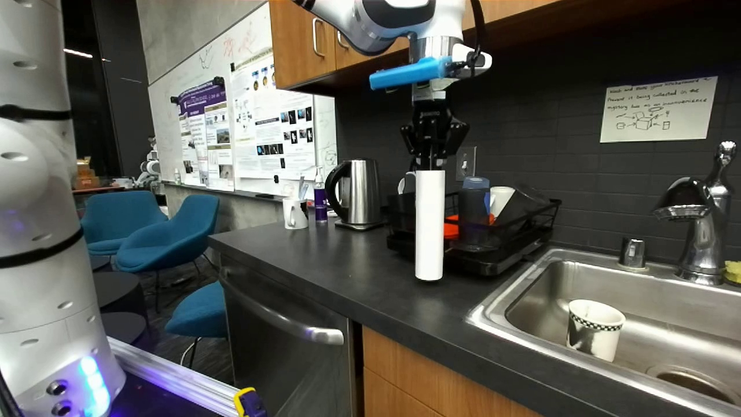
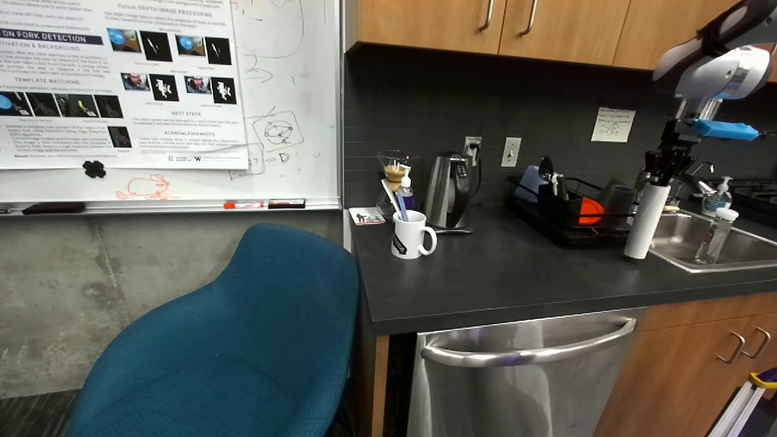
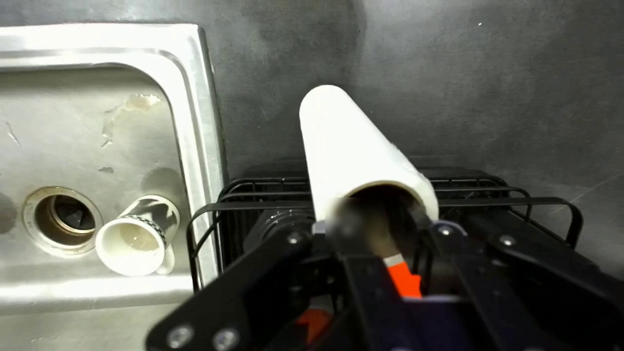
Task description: Move the paper towel roll to the left
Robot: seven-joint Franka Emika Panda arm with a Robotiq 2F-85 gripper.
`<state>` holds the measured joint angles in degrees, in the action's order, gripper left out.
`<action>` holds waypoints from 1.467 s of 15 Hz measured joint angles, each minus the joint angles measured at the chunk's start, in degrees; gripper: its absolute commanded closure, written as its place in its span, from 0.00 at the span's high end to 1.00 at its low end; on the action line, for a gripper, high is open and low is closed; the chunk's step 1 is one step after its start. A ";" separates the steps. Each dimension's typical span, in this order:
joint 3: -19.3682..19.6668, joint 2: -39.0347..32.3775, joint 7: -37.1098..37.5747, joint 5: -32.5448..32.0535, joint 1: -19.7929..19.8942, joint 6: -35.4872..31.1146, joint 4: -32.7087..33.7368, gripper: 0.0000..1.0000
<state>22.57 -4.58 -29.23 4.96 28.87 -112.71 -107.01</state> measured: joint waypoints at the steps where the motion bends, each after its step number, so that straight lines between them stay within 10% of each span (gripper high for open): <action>1: 0.00 0.96 -0.18 -0.52 -0.13 -0.04 -0.67 0.52; 13: -0.68 21.13 1.80 -7.83 -6.27 -0.15 -14.99 0.52; 22: -8.20 37.61 12.10 -9.59 -10.85 1.45 -24.31 0.52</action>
<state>14.37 33.04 -17.13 -4.64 18.02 -111.26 -131.33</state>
